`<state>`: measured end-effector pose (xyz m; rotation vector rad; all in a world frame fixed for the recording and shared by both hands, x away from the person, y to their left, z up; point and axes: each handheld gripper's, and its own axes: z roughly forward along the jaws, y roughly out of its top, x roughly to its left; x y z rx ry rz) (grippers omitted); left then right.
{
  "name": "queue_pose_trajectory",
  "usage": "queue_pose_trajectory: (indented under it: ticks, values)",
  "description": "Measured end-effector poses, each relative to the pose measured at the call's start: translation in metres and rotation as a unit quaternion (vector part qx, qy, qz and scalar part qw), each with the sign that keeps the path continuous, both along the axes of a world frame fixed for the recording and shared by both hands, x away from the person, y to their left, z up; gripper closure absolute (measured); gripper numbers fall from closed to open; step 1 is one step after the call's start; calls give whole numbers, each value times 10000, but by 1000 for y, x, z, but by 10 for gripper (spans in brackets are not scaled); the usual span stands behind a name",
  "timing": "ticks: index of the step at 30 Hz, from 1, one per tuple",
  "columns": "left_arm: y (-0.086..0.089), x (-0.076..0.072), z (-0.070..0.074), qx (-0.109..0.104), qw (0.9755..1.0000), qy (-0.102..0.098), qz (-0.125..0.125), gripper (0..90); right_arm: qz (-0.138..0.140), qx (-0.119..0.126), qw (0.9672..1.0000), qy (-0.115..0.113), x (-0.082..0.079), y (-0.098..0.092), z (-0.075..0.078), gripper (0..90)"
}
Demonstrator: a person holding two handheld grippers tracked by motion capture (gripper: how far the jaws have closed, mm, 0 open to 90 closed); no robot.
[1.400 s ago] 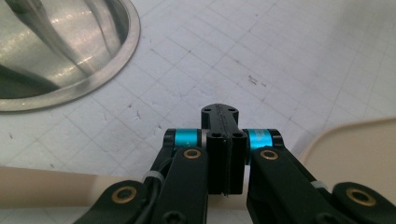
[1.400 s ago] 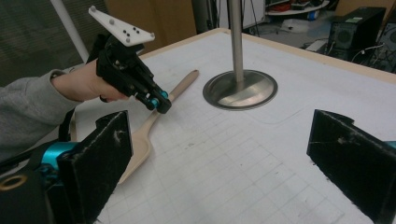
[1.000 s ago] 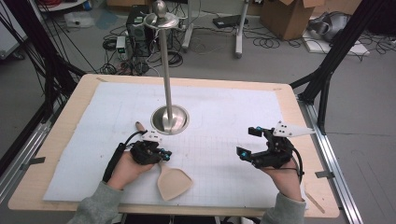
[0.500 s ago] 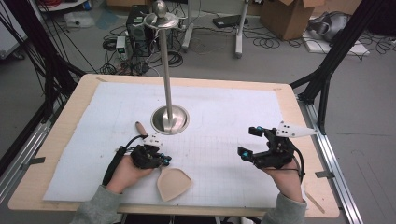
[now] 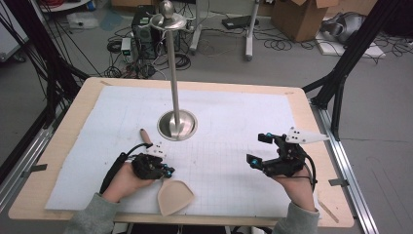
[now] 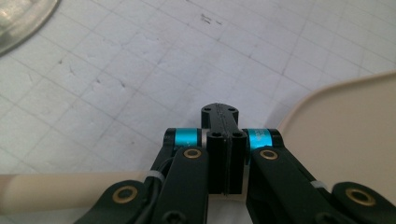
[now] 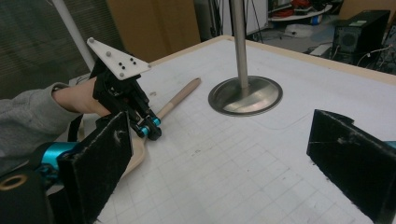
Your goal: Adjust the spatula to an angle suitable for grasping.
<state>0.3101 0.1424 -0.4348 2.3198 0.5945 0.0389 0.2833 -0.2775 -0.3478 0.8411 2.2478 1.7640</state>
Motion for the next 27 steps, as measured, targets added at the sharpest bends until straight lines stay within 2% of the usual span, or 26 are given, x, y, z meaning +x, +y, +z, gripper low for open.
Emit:
queue_pose_trajectory:
  ticks: [6, 9, 18, 20, 22, 24, 27]
  values:
    - [18, -6, 3, -84, 9999, 42, -141, 899, -7, -37, 10000, -9, 1, 1, -1, 61]
    - [23, -8, 4, 13, 9998, 17, -195, 900, -16, -55, 10000, 18, 0, 2, -1, 61]
    - [31, -11, 4, 287, 9991, 101, -293, 900, -27, -75, 10000, 16, -1, 2, -1, 61]
    - [34, -11, 3, 205, 9994, 121, -254, 900, -23, -85, 10000, 5, 0, 2, -2, 61]
    - [38, -12, 4, 296, 9990, 120, -303, 900, -17, -100, 9999, 38, -1, 3, -2, 61]
    - [42, -14, 5, 257, 9993, 105, -232, 900, -16, -125, 9999, 56, -1, 3, -2, 61]
    - [45, -17, 8, 320, 9993, 92, -174, 900, -41, -115, 9999, 72, -1, 3, -3, 61]
